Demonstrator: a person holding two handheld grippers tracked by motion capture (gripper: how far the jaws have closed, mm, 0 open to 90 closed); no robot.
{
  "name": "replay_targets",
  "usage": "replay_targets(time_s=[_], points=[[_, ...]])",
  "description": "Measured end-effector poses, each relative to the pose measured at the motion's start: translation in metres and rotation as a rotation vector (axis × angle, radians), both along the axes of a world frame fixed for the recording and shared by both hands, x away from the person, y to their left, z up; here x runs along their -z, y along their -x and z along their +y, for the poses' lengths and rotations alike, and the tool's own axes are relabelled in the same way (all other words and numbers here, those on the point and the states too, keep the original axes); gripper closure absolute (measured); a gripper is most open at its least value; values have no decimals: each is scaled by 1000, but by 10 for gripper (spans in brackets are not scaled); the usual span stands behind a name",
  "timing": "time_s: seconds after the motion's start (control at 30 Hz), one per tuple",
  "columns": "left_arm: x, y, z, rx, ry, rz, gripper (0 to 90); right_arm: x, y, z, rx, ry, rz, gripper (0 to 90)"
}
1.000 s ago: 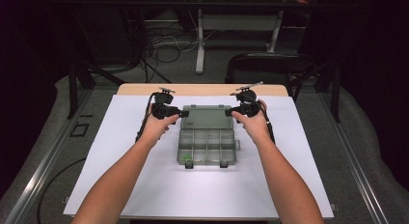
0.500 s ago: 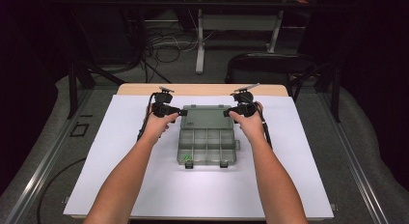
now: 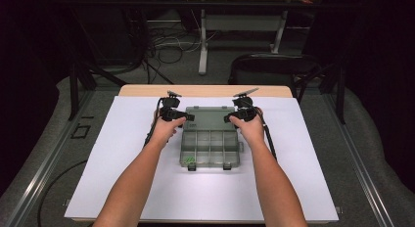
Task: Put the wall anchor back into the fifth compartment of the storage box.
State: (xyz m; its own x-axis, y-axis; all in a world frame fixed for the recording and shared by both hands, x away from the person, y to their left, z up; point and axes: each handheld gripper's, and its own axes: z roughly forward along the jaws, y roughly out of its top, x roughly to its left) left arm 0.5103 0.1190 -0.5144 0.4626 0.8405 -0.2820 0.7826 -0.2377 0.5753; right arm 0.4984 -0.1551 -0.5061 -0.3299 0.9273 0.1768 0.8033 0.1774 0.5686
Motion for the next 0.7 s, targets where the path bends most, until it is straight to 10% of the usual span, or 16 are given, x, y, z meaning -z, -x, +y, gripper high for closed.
replay_targets(time_s=[0.7], points=[[11, 5, -5, -22, 8, 39, 398, 8, 2, 4, -16, -5, 10, 410]])
